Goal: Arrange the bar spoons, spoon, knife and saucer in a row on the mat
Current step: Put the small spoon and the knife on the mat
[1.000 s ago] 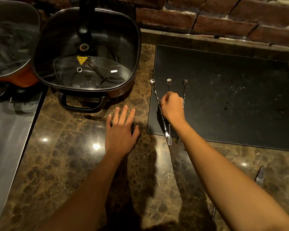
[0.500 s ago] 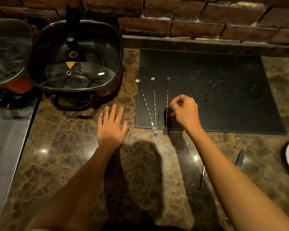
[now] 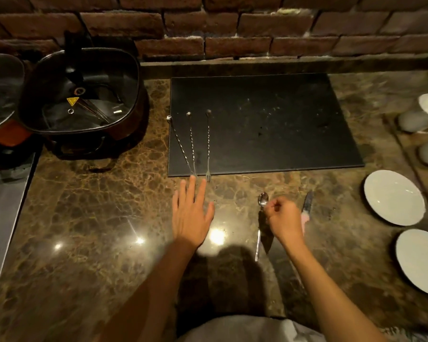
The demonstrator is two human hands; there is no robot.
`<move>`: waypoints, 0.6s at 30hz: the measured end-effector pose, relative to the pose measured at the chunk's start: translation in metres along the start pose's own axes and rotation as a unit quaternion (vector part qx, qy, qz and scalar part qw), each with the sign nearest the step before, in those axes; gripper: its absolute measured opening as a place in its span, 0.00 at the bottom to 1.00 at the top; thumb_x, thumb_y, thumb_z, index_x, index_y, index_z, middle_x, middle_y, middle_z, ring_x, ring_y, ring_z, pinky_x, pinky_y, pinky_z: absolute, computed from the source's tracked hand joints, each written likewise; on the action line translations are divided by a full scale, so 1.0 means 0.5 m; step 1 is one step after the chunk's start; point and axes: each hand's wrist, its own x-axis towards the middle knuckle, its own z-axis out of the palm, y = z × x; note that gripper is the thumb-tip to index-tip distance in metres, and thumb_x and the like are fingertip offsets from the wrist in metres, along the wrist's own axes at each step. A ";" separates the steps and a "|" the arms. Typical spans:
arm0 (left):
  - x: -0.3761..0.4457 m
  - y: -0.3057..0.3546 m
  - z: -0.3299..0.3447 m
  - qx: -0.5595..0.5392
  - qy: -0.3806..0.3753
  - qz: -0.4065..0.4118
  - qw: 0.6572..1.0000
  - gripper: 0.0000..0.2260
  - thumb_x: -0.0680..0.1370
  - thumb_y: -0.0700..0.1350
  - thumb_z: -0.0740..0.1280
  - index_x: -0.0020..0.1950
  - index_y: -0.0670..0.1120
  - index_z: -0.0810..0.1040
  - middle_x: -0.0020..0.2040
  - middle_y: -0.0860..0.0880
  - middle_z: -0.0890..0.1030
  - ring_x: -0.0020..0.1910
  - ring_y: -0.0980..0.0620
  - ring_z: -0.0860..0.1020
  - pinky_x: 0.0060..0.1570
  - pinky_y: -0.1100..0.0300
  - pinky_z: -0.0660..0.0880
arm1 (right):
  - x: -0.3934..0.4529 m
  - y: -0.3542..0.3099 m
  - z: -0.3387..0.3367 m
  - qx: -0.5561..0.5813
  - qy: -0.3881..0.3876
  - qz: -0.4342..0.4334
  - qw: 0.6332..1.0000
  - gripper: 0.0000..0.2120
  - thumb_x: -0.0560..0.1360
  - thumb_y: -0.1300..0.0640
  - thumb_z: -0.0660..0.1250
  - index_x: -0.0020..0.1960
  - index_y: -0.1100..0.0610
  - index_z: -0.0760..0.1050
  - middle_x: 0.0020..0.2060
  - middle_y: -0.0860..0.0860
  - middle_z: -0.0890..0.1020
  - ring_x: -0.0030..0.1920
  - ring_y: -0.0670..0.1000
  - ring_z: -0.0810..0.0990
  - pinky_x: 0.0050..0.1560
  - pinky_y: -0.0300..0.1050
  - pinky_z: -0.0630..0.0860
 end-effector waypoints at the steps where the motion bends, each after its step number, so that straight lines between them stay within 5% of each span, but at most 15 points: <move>1: -0.007 0.018 0.008 0.004 -0.008 0.014 1.000 0.31 0.82 0.59 0.45 0.84 0.51 0.54 0.85 0.45 0.52 0.84 0.42 0.50 0.80 0.45 0.48 | -0.014 0.013 0.007 -0.030 -0.003 0.001 1.000 0.13 0.77 0.64 0.65 0.36 0.52 0.71 0.33 0.52 0.78 0.39 0.56 0.80 0.38 0.45 0.72; 5: -0.006 0.073 0.042 0.018 -0.043 0.058 0.997 0.29 0.83 0.59 0.47 0.84 0.52 0.52 0.85 0.47 0.49 0.84 0.44 0.46 0.81 0.48 0.44 | -0.064 0.048 0.041 -0.110 -0.056 0.031 0.992 0.10 0.77 0.54 0.68 0.43 0.55 0.68 0.40 0.51 0.74 0.41 0.53 0.74 0.38 0.44 0.64; 10: 0.039 0.105 0.073 0.051 -0.083 0.112 0.989 0.30 0.84 0.58 0.52 0.84 0.53 0.49 0.85 0.47 0.46 0.83 0.45 0.41 0.78 0.51 0.36 | -0.087 0.069 0.056 -0.186 -0.010 -0.054 0.981 0.11 0.80 0.59 0.63 0.57 0.66 0.73 0.52 0.62 0.78 0.55 0.59 0.75 0.50 0.46 0.65; 18: 0.113 0.134 0.120 0.106 -0.098 0.105 0.984 0.31 0.81 0.62 0.43 0.84 0.54 0.47 0.83 0.49 0.41 0.84 0.45 0.43 0.81 0.44 0.45 | -0.026 0.049 0.034 -0.186 -0.035 0.017 0.982 0.03 0.77 0.65 0.62 0.46 0.63 0.74 0.44 0.59 0.82 0.39 0.54 0.76 0.37 0.46 0.69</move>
